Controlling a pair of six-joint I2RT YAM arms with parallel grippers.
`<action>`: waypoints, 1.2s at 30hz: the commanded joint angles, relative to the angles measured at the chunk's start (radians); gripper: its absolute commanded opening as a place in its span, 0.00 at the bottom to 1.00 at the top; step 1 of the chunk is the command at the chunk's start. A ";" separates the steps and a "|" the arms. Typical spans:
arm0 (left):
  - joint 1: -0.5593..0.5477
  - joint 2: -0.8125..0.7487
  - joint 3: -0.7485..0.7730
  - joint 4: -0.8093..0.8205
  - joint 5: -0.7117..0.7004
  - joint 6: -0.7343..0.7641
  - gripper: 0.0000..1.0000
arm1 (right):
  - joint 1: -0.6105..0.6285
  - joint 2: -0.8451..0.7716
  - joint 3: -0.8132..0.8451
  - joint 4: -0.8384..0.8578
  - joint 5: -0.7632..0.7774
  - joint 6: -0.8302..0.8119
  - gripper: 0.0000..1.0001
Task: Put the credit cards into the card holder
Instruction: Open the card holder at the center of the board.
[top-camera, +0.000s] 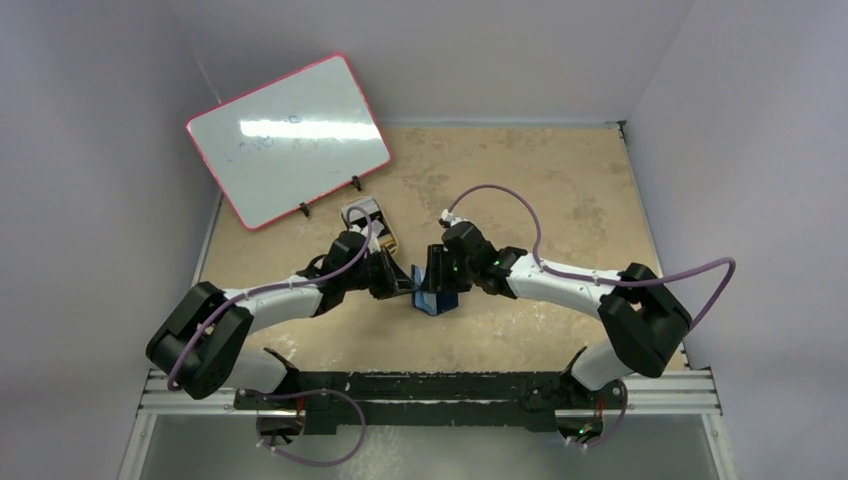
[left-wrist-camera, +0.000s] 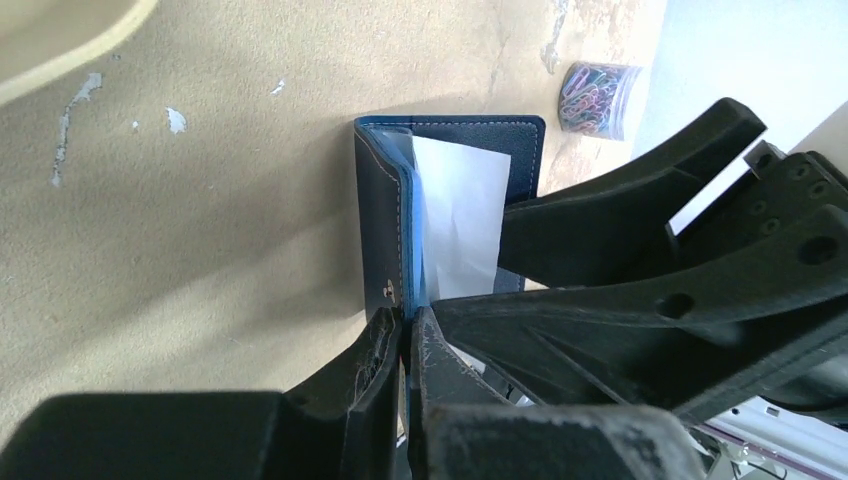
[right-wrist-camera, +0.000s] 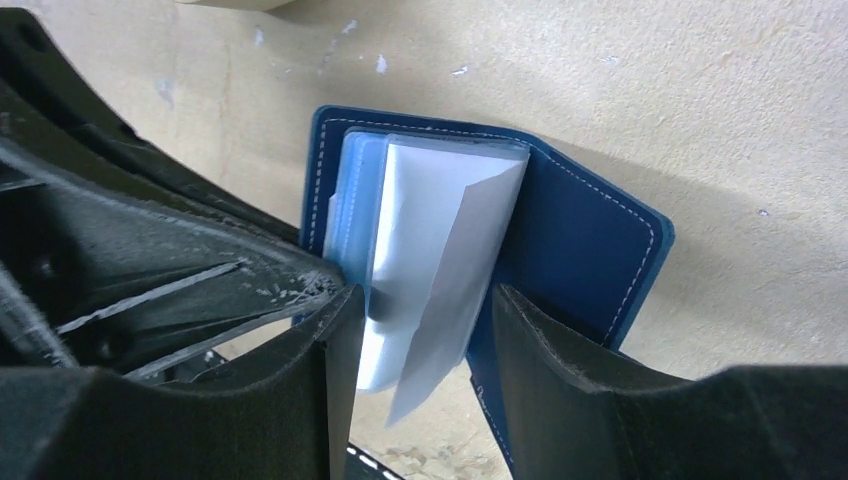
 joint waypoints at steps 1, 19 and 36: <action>-0.004 -0.031 0.039 0.040 0.007 0.012 0.00 | 0.005 0.018 0.041 -0.019 0.060 -0.022 0.52; -0.005 -0.056 0.019 -0.002 -0.018 0.045 0.00 | 0.004 -0.069 0.030 -0.257 0.311 0.026 0.40; -0.006 -0.041 0.033 0.001 -0.021 0.036 0.00 | 0.007 -0.189 0.020 -0.003 0.058 0.008 0.36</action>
